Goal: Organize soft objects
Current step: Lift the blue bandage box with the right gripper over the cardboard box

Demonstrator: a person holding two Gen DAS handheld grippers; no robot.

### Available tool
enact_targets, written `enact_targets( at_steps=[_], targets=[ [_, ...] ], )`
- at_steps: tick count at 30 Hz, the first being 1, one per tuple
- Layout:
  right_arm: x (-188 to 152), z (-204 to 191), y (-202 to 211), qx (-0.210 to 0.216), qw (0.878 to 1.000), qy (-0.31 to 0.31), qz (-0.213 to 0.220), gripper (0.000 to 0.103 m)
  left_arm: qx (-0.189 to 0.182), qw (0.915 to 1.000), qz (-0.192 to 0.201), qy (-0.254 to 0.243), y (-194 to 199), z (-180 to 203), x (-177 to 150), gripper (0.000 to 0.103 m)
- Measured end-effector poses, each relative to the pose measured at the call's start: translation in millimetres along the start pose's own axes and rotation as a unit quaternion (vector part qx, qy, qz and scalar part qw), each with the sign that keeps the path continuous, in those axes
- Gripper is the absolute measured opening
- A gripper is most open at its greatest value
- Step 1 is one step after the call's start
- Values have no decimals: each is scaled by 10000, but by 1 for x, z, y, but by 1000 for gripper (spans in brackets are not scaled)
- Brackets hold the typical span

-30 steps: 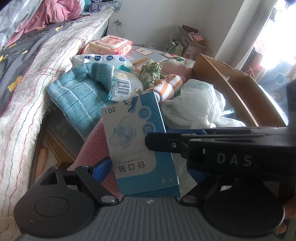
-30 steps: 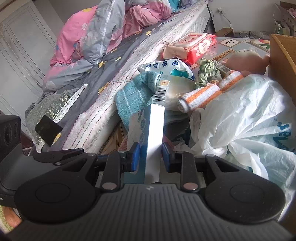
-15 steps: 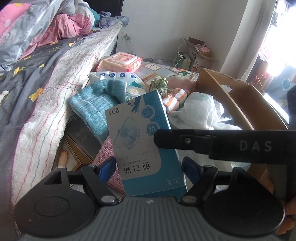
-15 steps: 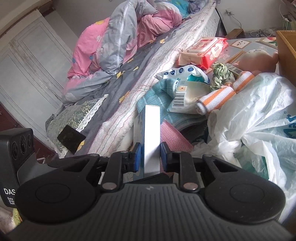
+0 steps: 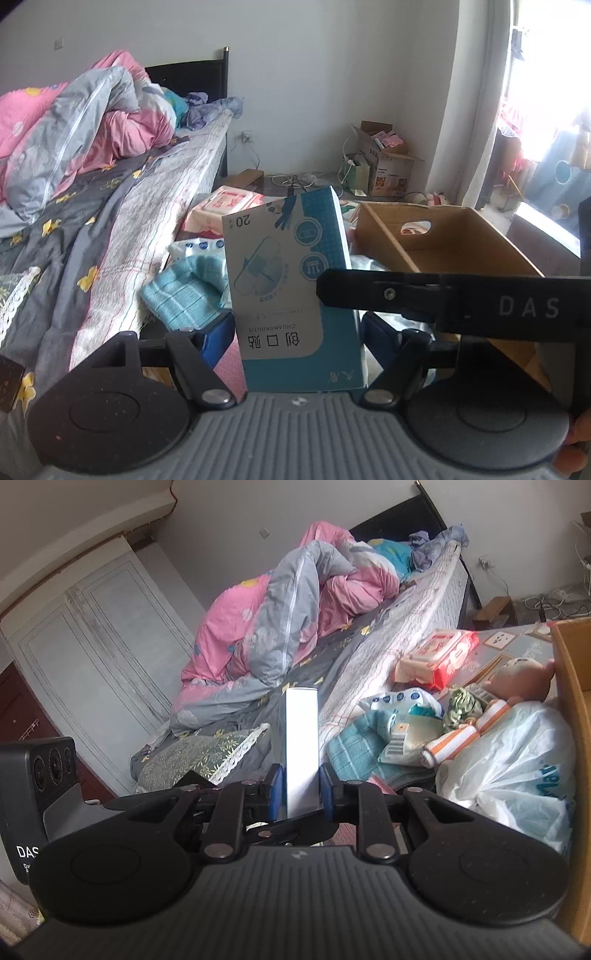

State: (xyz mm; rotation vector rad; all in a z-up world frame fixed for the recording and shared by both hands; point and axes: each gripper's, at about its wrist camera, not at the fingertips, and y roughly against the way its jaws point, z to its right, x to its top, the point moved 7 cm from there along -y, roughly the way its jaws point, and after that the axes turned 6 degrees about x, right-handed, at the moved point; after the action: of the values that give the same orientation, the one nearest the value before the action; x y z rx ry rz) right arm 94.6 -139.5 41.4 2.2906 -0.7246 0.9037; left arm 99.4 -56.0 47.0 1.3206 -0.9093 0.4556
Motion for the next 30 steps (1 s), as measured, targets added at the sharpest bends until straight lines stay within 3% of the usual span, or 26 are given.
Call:
enact_targets(
  at_steps=[4,8,14,18,23,30],
  targets=[
    [22,11,37,-44,9994,-82,322,19,-368,9991,-45,-214,-9,36,27,75],
    [49,36,77,-438,9971,-86,613,19,-754,9956,13,-555,-32,87,63,73],
    [90,129,127,-1000,9885,-735,865,19,-1170,9864,-453,-1060,-102,179,99,73],
    [103,216,141,-1222,9788,-1479,713,19,-1262,9771,-1085,-1329,-169,232,100,72],
    [93,324,140,-1442,9609,-2345,282,19,-1197,9636,-1887,-1469,-244,274,85,72],
    [90,399,115,-2105,9512,-2250,-172,20,-1137,9543,-2387,-1395,-296,290,66,75]
  ],
)
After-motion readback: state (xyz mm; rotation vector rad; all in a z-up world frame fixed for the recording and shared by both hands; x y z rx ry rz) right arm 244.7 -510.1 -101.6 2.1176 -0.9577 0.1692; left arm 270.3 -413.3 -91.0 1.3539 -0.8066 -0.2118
